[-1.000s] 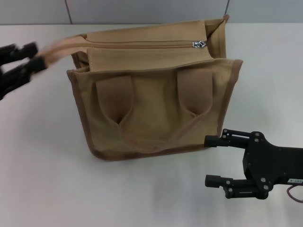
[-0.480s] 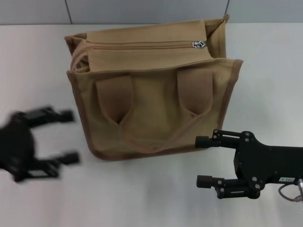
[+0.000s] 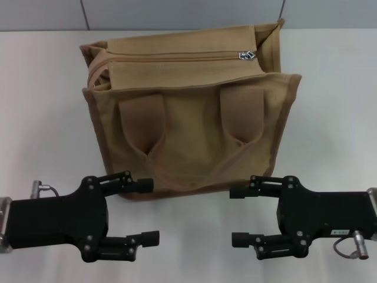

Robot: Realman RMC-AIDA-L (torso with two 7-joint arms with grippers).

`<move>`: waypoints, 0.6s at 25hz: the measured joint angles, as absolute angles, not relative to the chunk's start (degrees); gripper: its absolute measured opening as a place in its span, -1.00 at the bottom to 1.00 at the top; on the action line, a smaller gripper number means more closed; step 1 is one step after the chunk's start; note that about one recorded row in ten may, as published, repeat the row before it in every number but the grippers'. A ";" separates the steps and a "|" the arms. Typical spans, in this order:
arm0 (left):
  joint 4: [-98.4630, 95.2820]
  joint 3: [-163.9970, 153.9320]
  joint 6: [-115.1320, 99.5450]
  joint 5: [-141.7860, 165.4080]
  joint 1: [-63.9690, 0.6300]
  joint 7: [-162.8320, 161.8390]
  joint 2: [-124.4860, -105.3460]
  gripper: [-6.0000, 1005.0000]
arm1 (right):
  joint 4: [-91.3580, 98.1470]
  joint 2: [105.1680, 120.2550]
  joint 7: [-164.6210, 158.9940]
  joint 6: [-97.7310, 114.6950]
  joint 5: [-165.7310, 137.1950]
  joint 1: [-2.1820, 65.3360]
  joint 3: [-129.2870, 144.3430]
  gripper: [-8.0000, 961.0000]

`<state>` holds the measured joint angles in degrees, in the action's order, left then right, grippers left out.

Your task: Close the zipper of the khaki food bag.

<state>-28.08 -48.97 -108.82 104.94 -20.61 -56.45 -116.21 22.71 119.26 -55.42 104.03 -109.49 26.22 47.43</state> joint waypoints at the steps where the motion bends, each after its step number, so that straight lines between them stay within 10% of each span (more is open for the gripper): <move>1: -27.71 -48.99 -108.46 105.03 -20.55 -55.78 -116.31 0.66 | 22.05 119.27 -55.07 103.49 -109.50 26.49 47.77 0.60; 15: -27.46 -49.09 -107.69 107.13 -20.21 -55.88 -116.47 0.66 | 21.45 119.31 -54.81 102.55 -109.10 26.63 47.80 0.60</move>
<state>-27.46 -49.09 -107.69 107.13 -20.21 -55.88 -116.47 21.45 119.31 -54.81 102.55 -109.10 26.63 47.80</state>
